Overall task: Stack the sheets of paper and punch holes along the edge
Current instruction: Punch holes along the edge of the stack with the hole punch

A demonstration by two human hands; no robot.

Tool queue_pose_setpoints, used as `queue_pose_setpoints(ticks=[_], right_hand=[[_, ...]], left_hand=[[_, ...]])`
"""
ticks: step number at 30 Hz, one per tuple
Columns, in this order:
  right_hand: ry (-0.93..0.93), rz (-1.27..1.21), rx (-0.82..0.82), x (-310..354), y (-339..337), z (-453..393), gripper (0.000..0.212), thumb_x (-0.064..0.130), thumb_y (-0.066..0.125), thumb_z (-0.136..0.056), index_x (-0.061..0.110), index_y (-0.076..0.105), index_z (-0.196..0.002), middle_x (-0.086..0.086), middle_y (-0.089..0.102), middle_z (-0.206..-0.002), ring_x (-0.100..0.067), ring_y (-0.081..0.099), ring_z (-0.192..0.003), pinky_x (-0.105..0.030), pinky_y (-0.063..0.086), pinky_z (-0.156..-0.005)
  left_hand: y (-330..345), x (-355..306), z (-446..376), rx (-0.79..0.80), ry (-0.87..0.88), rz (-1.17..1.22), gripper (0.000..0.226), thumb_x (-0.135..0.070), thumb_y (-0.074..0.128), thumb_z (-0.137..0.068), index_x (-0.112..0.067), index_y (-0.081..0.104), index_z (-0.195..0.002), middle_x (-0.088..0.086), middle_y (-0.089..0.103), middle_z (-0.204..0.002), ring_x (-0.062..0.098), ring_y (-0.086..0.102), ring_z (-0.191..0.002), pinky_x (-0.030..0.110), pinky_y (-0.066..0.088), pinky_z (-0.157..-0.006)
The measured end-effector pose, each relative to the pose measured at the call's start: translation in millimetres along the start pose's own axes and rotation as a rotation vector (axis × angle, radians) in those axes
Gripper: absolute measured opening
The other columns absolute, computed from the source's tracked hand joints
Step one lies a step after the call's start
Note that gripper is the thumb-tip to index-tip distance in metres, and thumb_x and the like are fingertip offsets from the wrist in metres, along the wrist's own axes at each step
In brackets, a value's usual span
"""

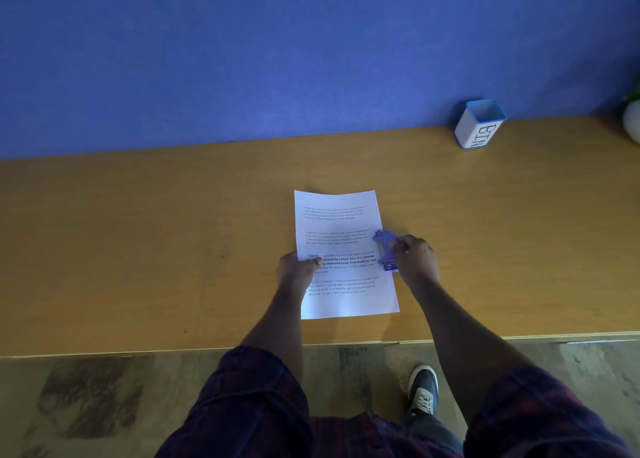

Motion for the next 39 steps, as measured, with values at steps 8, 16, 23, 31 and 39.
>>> queue_pose_setpoints(ticks=[8,16,23,31,39], right_hand=[[0.016,0.010,-0.066,0.9,-0.1,4.1,0.024,0.032,0.058,-0.096,0.017,0.073,-0.106,-0.008,0.075,-0.100,-0.032,0.065,-0.092,-0.033,0.048,-0.069],[0.045,0.057,-0.064,2.4,-2.0,2.6,0.026,0.035,0.058,-0.094,0.021,0.073,-0.110,-0.008,0.076,-0.102,-0.035,0.065,-0.096,-0.031,0.043,-0.070],[0.073,0.048,-0.022,4.9,-7.5,1.6,0.020,0.035,0.062,-0.090,0.022,0.076,-0.096,-0.008,0.075,-0.087,-0.034,0.065,-0.085,-0.032,0.049,-0.069],[0.095,0.065,0.105,10.8,-18.0,-9.8,0.017,0.031,0.070,-0.082,0.015,0.074,-0.076,-0.008,0.074,-0.077,-0.032,0.069,-0.078,-0.038,0.058,-0.070],[0.136,0.107,0.156,15.0,-18.5,-16.3,0.018,0.030,0.070,-0.083,0.013,0.072,-0.079,-0.009,0.074,-0.080,-0.030,0.071,-0.079,-0.040,0.061,-0.074]], left_hand=[[-1.4,4.2,-1.5,0.009,0.017,-0.047,0.031,-0.017,0.083,-0.083,-0.016,0.078,-0.113,0.003,0.079,-0.107,0.026,0.074,-0.099,0.042,0.060,-0.095],[-2.7,5.8,-2.7,0.014,0.017,-0.099,0.028,-0.020,0.084,-0.083,-0.017,0.079,-0.110,0.002,0.079,-0.105,0.025,0.074,-0.098,0.041,0.060,-0.093],[-3.7,5.9,-3.5,0.038,0.009,-0.137,0.029,-0.023,0.083,-0.083,-0.017,0.078,-0.111,0.002,0.079,-0.106,0.025,0.074,-0.098,0.042,0.060,-0.095],[-6.3,-2.9,-8.2,0.112,0.066,-0.181,0.040,-0.035,0.083,-0.083,-0.019,0.075,-0.119,-0.002,0.078,-0.112,0.024,0.073,-0.103,0.040,0.058,-0.097],[-9.6,-8.6,-12.6,0.066,0.138,-0.260,0.030,-0.037,0.073,-0.091,-0.018,0.076,-0.114,0.001,0.078,-0.105,0.023,0.071,-0.096,0.027,0.050,-0.079]])
Point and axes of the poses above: each hand's wrist, its own z-axis away from the middle knuckle, its own y-axis out of the palm, x = y × z, the point moved 5 cm from there along -z, towards the middle knuckle
